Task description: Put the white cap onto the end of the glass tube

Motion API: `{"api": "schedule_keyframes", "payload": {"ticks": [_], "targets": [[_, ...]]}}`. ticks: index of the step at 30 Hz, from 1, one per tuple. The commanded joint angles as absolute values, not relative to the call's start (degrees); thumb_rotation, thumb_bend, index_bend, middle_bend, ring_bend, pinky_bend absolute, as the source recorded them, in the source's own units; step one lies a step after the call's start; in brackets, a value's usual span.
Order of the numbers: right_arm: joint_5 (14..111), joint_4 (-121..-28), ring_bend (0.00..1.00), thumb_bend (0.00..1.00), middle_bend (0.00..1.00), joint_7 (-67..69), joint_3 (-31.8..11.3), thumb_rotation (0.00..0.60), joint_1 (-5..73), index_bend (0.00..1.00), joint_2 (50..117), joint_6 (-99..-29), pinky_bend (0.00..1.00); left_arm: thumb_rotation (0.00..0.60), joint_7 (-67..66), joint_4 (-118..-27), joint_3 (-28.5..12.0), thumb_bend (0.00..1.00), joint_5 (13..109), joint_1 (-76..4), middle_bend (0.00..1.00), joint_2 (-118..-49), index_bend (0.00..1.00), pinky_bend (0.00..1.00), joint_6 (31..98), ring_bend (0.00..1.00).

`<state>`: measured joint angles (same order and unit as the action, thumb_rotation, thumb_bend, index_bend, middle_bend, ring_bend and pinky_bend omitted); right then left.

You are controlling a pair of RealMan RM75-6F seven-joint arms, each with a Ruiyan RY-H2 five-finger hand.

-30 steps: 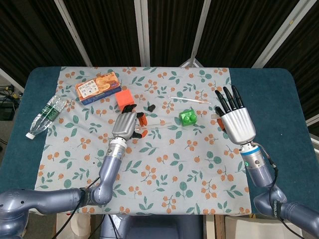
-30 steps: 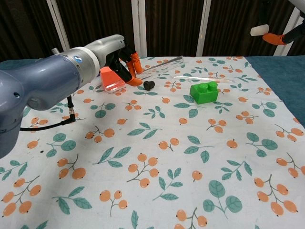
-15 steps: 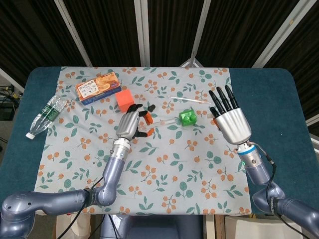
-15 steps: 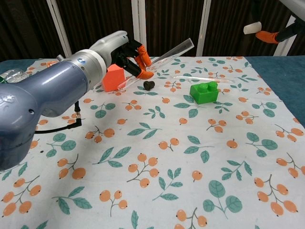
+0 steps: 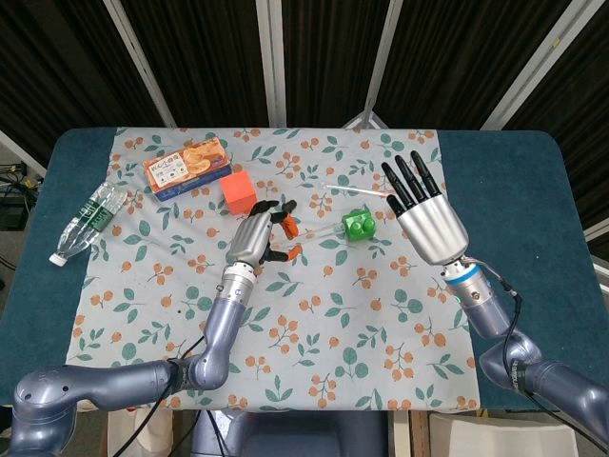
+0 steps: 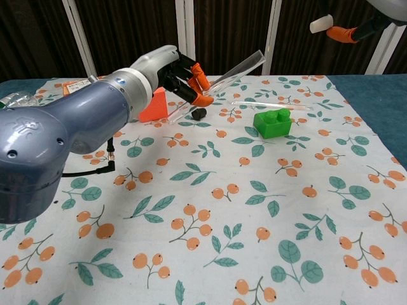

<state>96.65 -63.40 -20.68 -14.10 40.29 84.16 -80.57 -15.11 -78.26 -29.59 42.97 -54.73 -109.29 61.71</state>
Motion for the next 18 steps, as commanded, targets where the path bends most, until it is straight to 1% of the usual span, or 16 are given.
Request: {"api": "schedule_keyframes", "payload": {"ticks": [1,7,18], "targets": [[97.6,-62.4,0.02,0.44,0.17,-20.9,-13.3,0.6,40.7,0.59,84.4,-80.8,0.0,0.6,-16.0,-78.5,-30.1,0.67,41.5,-55.2,0.54,-109.4,0.58,0.0,61.4,0.12],[98.5,-60.3,0.02,0.44,0.17,-21.3,-11.9,0.6,40.9,0.59,85.3,-81.2,0.0,0.6,-17.7,-79.9,-31.4,0.67,37.8,-56.1,0.54,-109.3,0.58,0.0,61.3,0.12],[97.7,-59.7,0.02,0.44,0.17,-22.3,-11.6,0.6,41.3,0.59,87.4,-81.7,0.0,0.6,-19.9,-81.1,-32.2,0.67,34.2,-57.7,0.54,-109.8,0.58,0.0,62.3,0.12]]}}
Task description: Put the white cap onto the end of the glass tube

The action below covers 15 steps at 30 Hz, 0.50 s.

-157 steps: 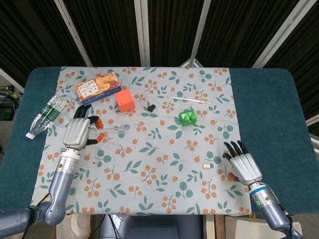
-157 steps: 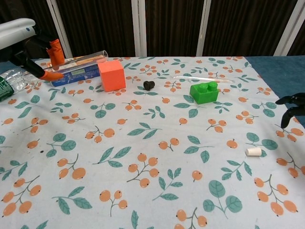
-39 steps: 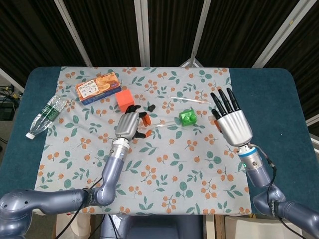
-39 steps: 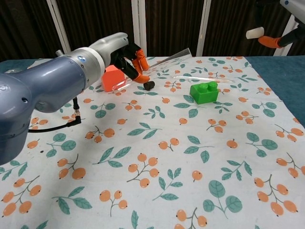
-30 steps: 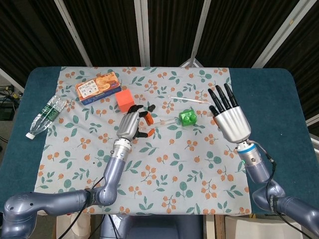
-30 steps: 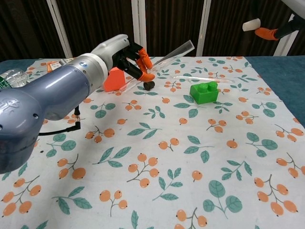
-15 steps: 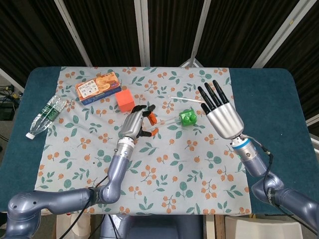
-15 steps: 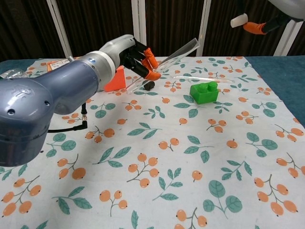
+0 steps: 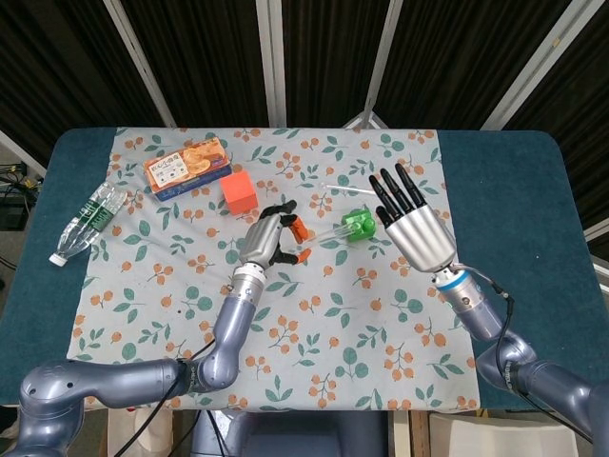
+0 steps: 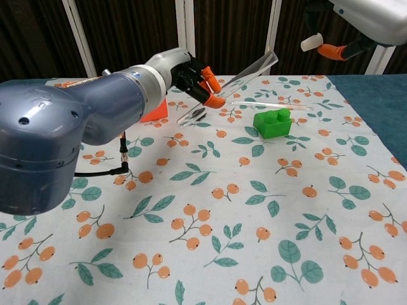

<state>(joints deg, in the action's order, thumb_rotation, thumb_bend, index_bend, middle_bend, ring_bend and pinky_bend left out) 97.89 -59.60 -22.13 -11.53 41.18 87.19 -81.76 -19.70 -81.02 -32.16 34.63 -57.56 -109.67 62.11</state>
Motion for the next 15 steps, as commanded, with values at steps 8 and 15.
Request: {"api": "schedule_keyframes", "payload": {"ticks": [8,15], "targets": [[96.7,-58.8,0.02,0.44,0.17,-22.8,-12.2,0.6,42.8,0.59,88.8,-80.4,0.0,0.6,-20.0,-79.6,-32.5,0.67,32.2,-58.4,0.54,-110.4,0.58,0.0,62.0,0.12],[96.6,-57.7,0.02,0.44,0.17,-22.8,-12.0,0.6,43.7,0.59,90.2,-80.3,0.0,0.6,-19.7,-78.1,-33.0,0.67,31.2,-59.3,0.54,-110.8,0.58,0.0,61.0,0.12]]}}
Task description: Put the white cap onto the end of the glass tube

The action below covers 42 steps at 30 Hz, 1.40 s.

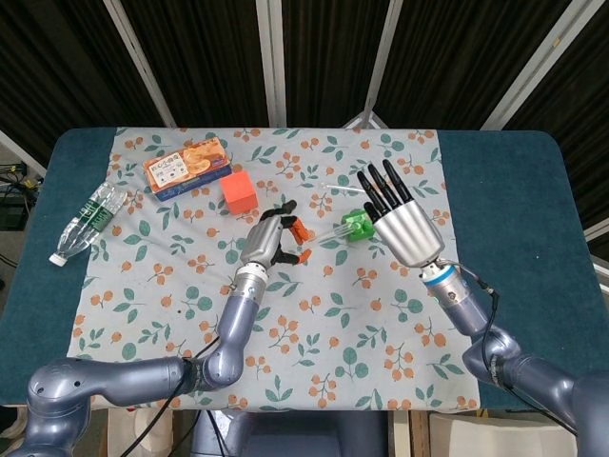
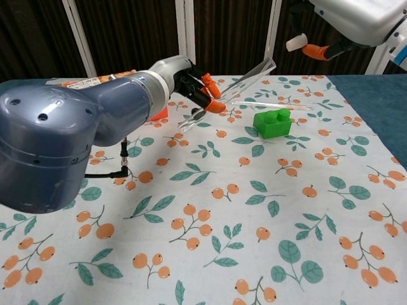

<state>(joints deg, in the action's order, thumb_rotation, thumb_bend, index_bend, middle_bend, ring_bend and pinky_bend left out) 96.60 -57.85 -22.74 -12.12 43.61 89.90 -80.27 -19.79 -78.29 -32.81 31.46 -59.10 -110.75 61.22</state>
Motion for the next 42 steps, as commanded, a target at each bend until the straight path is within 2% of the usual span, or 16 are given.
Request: {"api": "schedule_keyframes", "payload": {"ticks": [1,42], "targets": [[96.6,-57.5,0.02,0.44,0.17,-22.9,-12.0,0.6,43.8,0.59,90.4,-80.4,0.0,0.6,-19.6,-77.9,-33.1,0.67,31.0,-59.5,0.54,-110.9,0.58,0.0,60.9,0.12],[95.8,-56.3,0.02,0.44,0.17,-22.9,-10.1,0.6,43.6,0.59,92.3,-81.6,0.0,0.6,-19.5,-78.7,-33.1,0.67,28.2,-60.5,0.54,-110.9,0.58,0.0,61.6,0.12]]}}
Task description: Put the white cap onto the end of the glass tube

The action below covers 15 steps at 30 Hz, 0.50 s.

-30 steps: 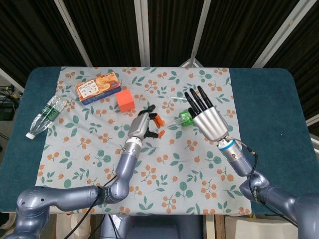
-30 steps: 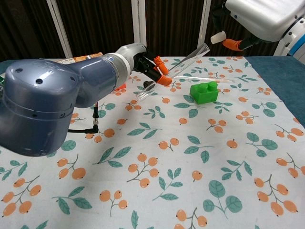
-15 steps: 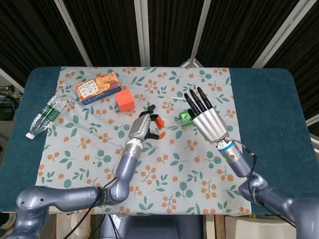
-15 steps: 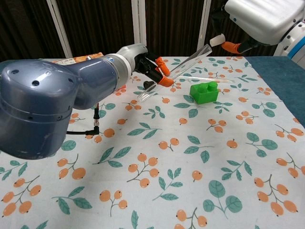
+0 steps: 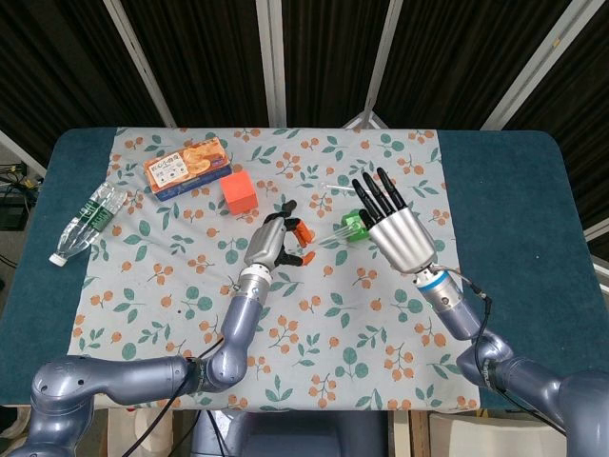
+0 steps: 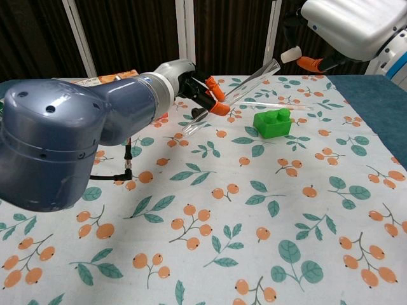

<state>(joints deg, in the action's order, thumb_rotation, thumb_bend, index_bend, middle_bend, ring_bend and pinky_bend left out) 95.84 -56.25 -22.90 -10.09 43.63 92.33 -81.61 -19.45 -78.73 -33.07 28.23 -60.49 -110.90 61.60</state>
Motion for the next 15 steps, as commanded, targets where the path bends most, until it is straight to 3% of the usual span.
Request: {"api": "schedule_keyframes", "payload": {"ticks": [1,15], "targets": [[95.8,-56.4,0.02,0.44,0.17,-22.9,-10.0,0.6,43.6,0.59,92.4,-81.6,0.0,0.6,-19.5,-78.6,-33.1,0.67,28.1,-60.6,0.54,-111.0,0.58,0.0,61.6,0.12],[95.9,-56.4,0.02,0.44,0.17,-23.4,-9.6,0.6,43.6,0.59,93.3,-81.6,0.0,0.6,-19.2,-78.5,-33.1,0.67,27.5,-60.8,0.54,-111.1,0.58,0.0,61.1,0.12]]}}
